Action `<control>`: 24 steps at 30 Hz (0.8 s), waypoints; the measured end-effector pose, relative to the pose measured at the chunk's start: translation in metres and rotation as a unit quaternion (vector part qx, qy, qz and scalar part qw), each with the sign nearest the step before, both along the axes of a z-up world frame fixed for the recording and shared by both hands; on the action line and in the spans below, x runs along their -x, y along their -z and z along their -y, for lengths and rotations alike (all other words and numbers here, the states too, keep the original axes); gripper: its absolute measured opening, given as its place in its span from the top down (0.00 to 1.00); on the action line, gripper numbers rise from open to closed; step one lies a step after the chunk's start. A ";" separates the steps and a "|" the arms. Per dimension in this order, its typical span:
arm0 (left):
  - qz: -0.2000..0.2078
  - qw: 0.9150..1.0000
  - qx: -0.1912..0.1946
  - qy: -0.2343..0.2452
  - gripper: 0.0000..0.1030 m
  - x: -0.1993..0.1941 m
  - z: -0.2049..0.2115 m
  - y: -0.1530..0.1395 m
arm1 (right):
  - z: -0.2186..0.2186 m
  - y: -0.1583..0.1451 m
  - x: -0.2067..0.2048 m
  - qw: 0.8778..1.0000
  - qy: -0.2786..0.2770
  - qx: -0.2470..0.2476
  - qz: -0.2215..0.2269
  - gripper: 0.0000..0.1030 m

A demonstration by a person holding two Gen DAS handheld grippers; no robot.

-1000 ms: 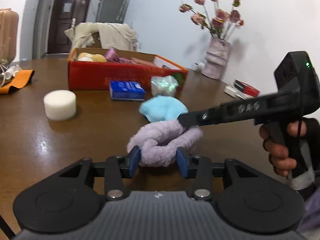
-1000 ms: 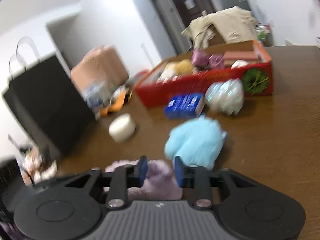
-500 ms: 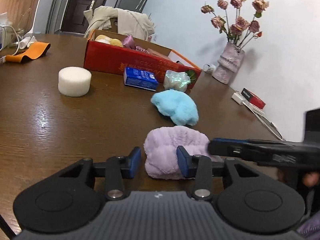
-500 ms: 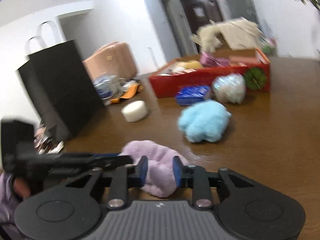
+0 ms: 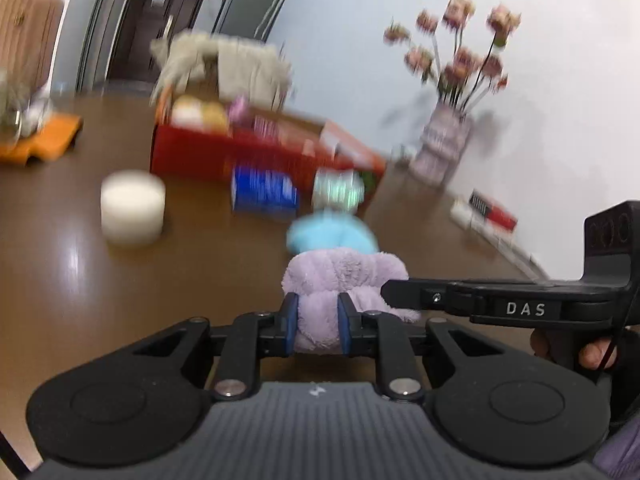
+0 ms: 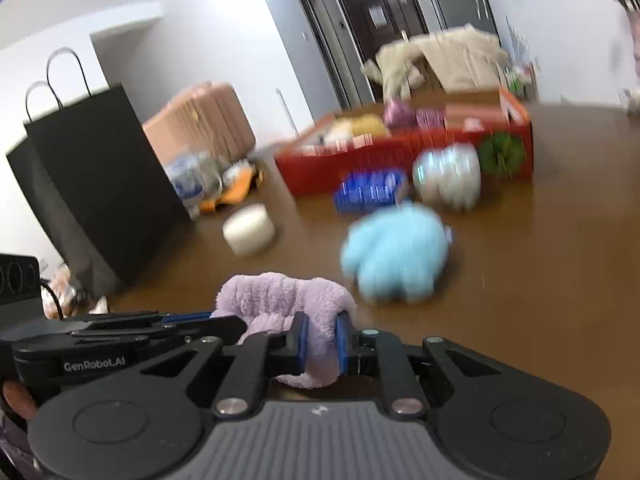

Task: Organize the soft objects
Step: 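Carry the lavender towel with both tools over the red box, then lower the towel into the box and open both tools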

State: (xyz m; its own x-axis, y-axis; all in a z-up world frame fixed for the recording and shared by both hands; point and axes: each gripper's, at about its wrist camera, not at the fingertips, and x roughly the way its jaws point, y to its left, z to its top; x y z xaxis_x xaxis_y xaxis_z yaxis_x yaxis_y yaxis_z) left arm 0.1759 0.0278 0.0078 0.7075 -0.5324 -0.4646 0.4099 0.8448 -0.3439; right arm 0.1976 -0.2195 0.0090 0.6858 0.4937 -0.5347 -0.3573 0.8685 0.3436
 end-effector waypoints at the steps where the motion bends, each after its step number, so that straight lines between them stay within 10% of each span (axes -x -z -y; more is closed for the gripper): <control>1: 0.017 1.000 0.004 0.000 0.80 -0.011 -0.002 -0.011 | 0.000 -0.010 -0.012 1.000 0.000 -0.003 0.014 0.86; 7: 0.083 0.996 -0.027 -0.012 0.80 -0.119 -0.004 -0.071 | -0.019 -0.063 -0.127 0.997 -0.002 0.013 0.069 0.86; 14: 0.004 0.995 -0.089 -0.052 0.79 -0.240 0.000 -0.056 | -0.046 -0.039 -0.269 0.999 -0.003 0.019 -0.038 0.86; 24: -0.020 0.990 -0.117 -0.070 0.54 -0.251 -0.019 -0.030 | -0.076 0.010 -0.311 0.989 -0.047 0.056 -0.132 0.74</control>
